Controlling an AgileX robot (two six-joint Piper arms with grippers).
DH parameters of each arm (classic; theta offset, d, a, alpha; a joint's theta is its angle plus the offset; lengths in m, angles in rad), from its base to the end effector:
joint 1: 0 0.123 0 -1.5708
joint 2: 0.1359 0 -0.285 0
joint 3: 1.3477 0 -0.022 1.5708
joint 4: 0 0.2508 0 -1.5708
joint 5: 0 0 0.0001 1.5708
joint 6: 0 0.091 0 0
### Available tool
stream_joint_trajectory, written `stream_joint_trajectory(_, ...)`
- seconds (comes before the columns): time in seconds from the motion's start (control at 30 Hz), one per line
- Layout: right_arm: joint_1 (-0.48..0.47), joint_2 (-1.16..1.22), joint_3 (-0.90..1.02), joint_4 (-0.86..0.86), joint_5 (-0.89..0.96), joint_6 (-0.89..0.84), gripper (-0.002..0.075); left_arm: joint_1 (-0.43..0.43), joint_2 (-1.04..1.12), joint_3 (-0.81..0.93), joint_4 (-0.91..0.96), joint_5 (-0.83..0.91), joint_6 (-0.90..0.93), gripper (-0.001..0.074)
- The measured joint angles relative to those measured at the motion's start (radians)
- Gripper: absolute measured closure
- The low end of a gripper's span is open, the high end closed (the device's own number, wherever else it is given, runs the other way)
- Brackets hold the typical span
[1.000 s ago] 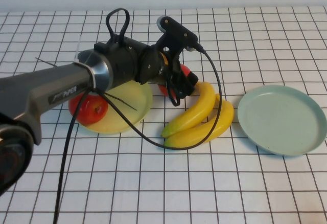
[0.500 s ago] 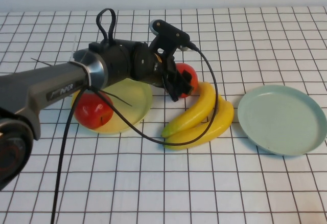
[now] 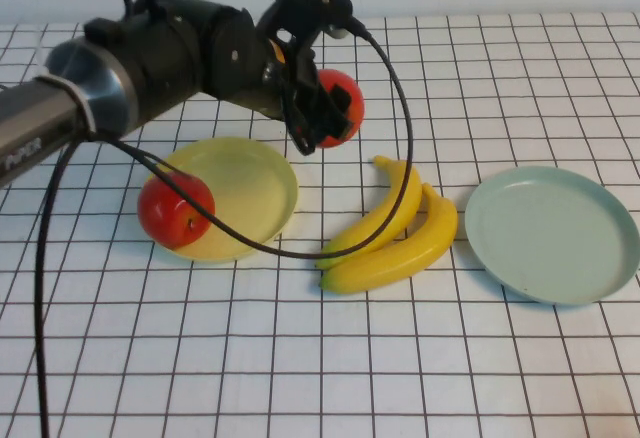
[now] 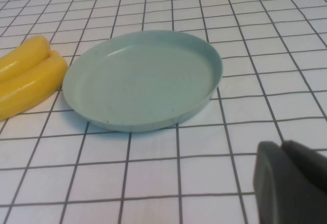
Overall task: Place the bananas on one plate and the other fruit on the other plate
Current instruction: Put one type of fruit in the left plate, then put another type of fruit in the right plate
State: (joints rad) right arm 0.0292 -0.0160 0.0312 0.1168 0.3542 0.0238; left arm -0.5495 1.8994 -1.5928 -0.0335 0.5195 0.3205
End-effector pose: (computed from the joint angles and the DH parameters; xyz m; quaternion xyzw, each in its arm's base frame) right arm 0.0528 0.0052 0.1719 0.0295 0.7982 0.0649 0.5981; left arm 0.3782 -0.2334 0.2834 0.3764 0.8336 -0.0596 0.3998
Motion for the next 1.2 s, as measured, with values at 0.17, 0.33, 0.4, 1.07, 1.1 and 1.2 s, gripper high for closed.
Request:
stream_joint_trajectory(0.17,0.0,0.0,0.0,0.0,0.0,0.0,0.0741,0.074,-0.031,0.002,0.09,0.152,-0.128,0.0232)
stream_joint_trajectory(0.33,0.0,0.0,0.0,0.001,0.0,0.0,0.0741,0.145,0.005,0.031,0.084,0.174,-0.15,0.0229)
stream_joint_trajectory(0.4,0.0,0.0,0.0,0.001,0.0,0.0,0.0741,0.162,0.029,0.031,0.069,0.178,-0.152,0.0164)
stream_joint_trajectory(1.07,0.0,0.0,0.0,0.001,0.0,0.0,0.0742,0.19,-0.113,-0.014,-0.09,0.253,-0.025,0.0243)
stream_joint_trajectory(1.1,0.0,0.0,0.0,0.001,0.0,0.0,0.0741,0.19,-0.137,-0.007,-0.103,0.253,-0.025,0.0337)
stream_joint_trajectory(1.2,0.0,0.0,0.0,0.001,0.0,0.0,0.0741,0.19,-0.234,0.044,-0.154,0.26,-0.025,0.0608)
